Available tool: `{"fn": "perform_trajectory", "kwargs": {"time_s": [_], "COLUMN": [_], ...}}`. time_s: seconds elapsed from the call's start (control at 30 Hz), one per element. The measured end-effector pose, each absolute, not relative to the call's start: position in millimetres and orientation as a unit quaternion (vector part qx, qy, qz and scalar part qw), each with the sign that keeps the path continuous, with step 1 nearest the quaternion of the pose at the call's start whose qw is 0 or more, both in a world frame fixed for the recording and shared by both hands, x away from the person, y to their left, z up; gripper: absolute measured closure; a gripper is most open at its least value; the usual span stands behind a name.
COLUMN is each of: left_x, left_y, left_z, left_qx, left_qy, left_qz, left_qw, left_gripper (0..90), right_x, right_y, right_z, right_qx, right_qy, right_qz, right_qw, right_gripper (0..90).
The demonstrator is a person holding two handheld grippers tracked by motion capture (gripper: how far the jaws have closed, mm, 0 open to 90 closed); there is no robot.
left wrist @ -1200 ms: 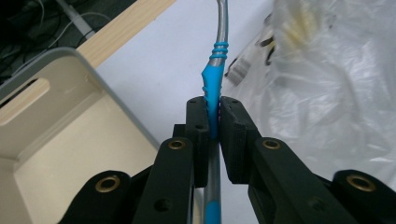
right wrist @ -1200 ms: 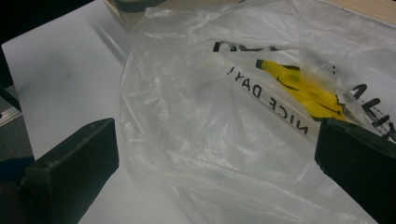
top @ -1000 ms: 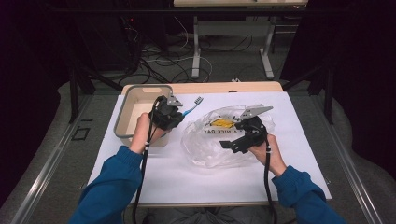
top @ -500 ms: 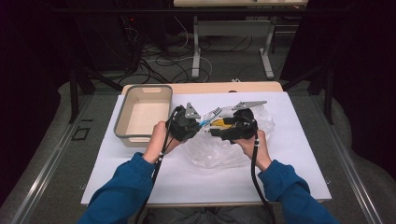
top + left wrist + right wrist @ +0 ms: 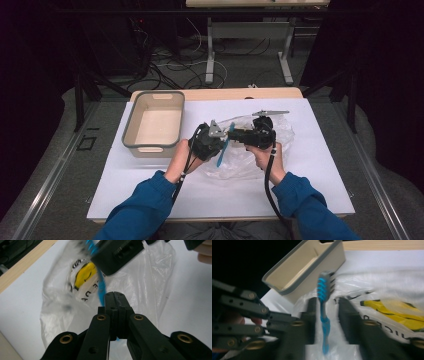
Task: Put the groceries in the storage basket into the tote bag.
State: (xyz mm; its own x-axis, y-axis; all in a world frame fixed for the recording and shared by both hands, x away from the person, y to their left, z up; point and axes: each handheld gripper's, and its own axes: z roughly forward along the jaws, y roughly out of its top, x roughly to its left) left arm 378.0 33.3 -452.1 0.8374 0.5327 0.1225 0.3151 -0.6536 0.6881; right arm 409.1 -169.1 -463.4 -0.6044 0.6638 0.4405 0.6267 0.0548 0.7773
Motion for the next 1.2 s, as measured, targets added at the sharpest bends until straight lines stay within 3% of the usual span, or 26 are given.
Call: {"fn": "perform_trajectory", "kwargs": {"time_s": [0.07,0.33,0.57,0.77,1.2], "left_x": [381.1,383.7,376.4,376.4,373.7], "left_y": [32.4,41.9,67.4,86.8,104.2], "left_z": [-459.5,-471.0,-468.1,-469.7,-472.0], "left_qx": [0.897,0.898,0.892,0.883,0.878], "left_qy": [0.241,0.246,0.259,0.284,0.312], "left_qz": [0.149,0.155,0.174,0.185,0.201], "left_qw": [0.338,0.331,0.327,0.324,0.302], "left_gripper": [90.0,90.0,80.6,66.6,31.2], "right_x": [411.9,417.7,411.6,404.4,384.6], "right_y": [-167.0,-168.7,-180.7,-198.5,-236.9], "right_z": [-466.3,-481.1,-478.5,-475.9,-467.3], "right_qx": [0.454,0.47,0.451,0.444,0.424], "right_qy": [0.73,0.75,0.768,0.786,0.818], "right_qz": [0.51,0.463,0.447,0.42,0.377], "right_qw": [0.02,0.046,0.085,0.093,0.095], "right_gripper": [89.5,90.0,88.9,76.5,30.4]}}
